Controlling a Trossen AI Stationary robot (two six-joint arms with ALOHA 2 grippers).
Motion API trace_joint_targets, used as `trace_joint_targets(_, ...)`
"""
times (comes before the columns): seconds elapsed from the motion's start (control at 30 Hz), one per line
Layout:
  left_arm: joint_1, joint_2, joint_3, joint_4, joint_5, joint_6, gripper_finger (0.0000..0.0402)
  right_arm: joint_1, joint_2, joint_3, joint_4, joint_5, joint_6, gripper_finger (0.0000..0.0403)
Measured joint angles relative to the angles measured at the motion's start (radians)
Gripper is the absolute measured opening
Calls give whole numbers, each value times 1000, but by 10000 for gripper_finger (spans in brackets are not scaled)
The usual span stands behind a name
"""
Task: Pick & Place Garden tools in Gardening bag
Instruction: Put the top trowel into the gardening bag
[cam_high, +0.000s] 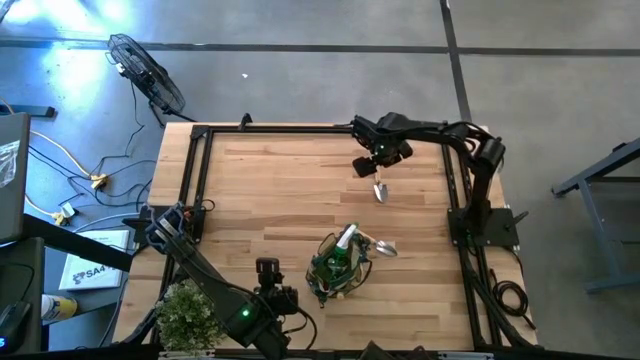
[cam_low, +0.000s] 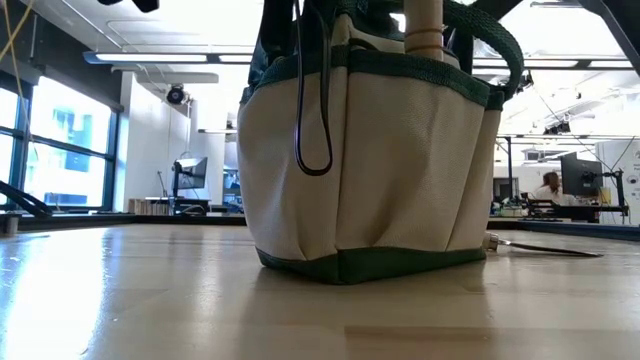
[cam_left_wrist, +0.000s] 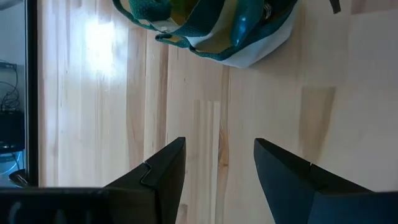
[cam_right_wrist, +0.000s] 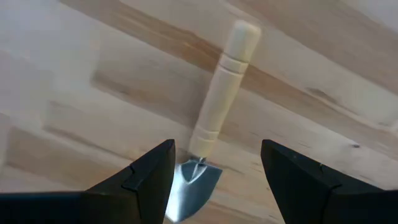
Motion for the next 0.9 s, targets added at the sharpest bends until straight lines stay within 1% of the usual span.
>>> trace_joint_targets(0.2,0,0,0,0,-6,8,182,0,0,-63,121,-1,58,229)
trace_joint_targets(0.33,0,0,0,2,-36,11,182,2,0,-85,182,4,95,229)
trace_joint_targets(0.43,0,0,0,3,-43,5,182,2,0,-98,199,9,116,229)
trace_joint_targets(0.63,0,0,0,7,-43,4,182,2,0,-117,220,67,122,229)
trace_joint_targets(0.9,0,0,0,21,-43,4,182,2,-1,-149,279,59,142,229)
